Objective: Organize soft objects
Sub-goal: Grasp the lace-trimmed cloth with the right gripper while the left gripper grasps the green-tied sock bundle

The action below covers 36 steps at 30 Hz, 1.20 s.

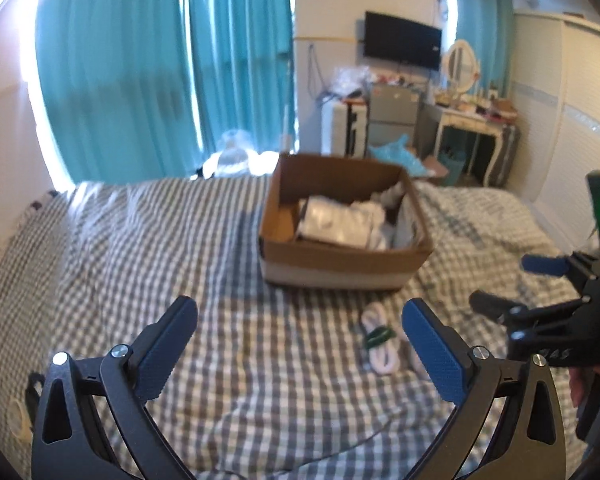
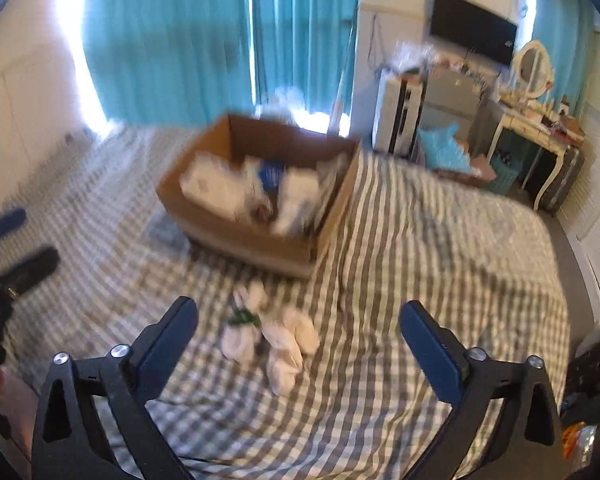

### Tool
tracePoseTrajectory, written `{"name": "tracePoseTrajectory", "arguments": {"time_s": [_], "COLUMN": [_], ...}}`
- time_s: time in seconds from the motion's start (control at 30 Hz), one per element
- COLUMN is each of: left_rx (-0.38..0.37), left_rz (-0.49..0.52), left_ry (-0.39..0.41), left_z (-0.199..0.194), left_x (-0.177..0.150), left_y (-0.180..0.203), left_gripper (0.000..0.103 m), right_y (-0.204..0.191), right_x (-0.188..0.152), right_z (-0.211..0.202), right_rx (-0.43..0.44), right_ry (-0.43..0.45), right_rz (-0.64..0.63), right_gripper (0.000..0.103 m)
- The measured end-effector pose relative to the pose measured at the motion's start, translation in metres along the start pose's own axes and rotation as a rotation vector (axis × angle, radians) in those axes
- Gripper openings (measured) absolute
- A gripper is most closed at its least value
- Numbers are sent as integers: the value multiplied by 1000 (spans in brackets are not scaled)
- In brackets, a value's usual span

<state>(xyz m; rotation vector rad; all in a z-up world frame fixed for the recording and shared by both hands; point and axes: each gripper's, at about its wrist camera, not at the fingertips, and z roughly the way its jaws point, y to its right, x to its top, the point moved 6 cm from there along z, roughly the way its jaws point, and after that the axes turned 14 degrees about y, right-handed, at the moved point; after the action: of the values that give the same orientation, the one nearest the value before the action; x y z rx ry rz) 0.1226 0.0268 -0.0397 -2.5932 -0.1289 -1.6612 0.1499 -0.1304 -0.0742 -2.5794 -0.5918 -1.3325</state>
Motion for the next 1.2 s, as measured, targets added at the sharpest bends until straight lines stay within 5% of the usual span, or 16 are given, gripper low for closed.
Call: {"name": "tracePoseTrajectory", "arguments": {"time_s": [0.4, 0.53, 0.93, 1.2], "left_rx": [67, 67, 26, -81], "left_rz": [14, 7, -9, -20], "left_ry": [-140, -171, -201, -251], "left_z": [72, 86, 116, 139], "left_x": [-87, -98, -107, -123], "left_y": [14, 19, 58, 91], "left_gripper": [103, 103, 100, 67], "right_y": [-4, -3, 54, 54], "right_x": [-89, -99, -50, -56], "right_z": [104, 120, 99, 104], "right_rx": [73, 127, 66, 74], "right_ry": [-232, -279, -168, -187], "right_rz": [-28, 9, 12, -26], "right_gripper": [53, 15, 14, 14]}}
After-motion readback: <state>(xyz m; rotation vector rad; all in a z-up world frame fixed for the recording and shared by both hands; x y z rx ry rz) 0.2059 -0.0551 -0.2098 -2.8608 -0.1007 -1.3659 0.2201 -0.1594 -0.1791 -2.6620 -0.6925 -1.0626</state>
